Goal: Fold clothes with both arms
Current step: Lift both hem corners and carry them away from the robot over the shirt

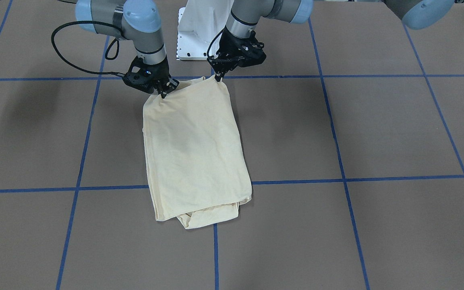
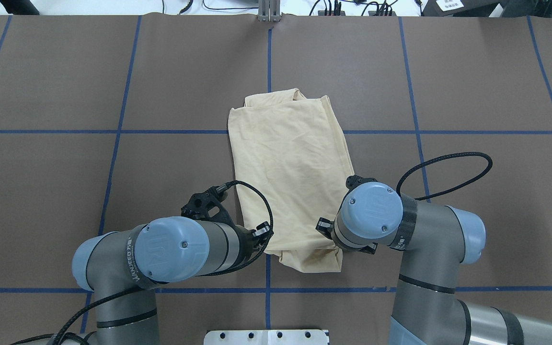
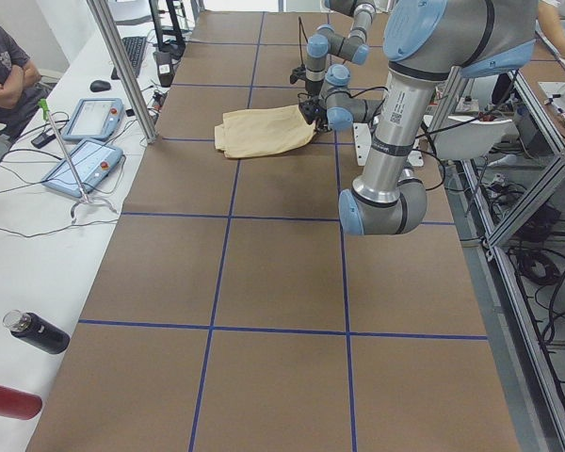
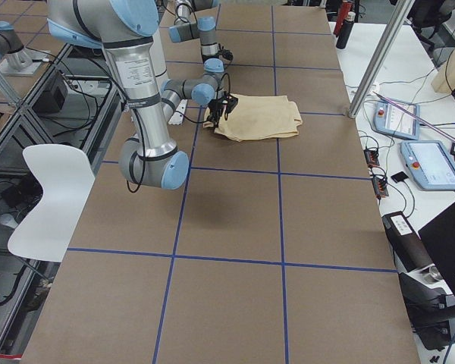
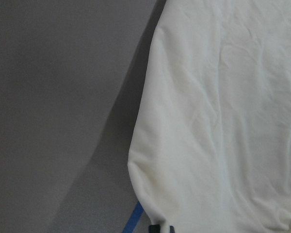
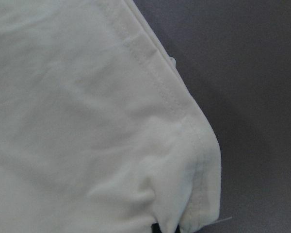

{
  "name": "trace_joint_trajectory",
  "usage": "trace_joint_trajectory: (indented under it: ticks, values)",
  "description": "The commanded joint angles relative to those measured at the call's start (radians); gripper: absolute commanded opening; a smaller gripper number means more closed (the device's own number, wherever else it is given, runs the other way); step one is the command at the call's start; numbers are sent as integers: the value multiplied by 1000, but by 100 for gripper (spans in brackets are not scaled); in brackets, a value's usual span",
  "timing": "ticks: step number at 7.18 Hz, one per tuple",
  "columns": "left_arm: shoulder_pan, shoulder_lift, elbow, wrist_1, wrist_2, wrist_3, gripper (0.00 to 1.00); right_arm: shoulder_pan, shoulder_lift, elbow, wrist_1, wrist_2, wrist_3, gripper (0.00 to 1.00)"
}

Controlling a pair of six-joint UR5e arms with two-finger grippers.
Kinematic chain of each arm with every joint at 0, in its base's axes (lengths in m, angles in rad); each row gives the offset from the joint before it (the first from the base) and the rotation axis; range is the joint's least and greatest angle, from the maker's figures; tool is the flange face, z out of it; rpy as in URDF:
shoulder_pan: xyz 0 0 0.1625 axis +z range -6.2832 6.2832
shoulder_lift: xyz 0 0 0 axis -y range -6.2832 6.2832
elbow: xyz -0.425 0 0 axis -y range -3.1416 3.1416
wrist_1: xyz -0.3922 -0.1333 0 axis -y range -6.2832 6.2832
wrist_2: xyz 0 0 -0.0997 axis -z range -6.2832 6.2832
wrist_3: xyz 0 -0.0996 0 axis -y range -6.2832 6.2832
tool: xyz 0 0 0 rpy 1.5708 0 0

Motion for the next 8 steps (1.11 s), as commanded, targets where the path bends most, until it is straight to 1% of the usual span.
trace_joint_trajectory:
  ticks: [1, 2, 3, 4, 5, 6, 8]
  values:
    - [33, 4, -57, 61, -63, 2, 0, -26, -42, 61, 0, 55, 0, 0]
    - [81, 4, -57, 62, -63, 2, 0, -45, -60, 91, 0, 116, 1, 0]
    - [118, 4, -57, 62, -63, 2, 0, -62, -75, 108, 2, 148, 1, 0]
    - [122, 4, -66, 64, -63, 2, 0, -66, -69, 108, 2, 152, 0, 0]
    - [116, 25, -104, 65, -65, 12, 0, -62, -62, 99, 6, 136, -9, 0]
    - [97, 60, -138, 67, -65, 19, 0, -15, -57, 94, 8, 130, -14, 0]
    - [-44, 58, -140, 94, -108, 20, 0, 105, 11, 71, 9, 138, -103, 0]
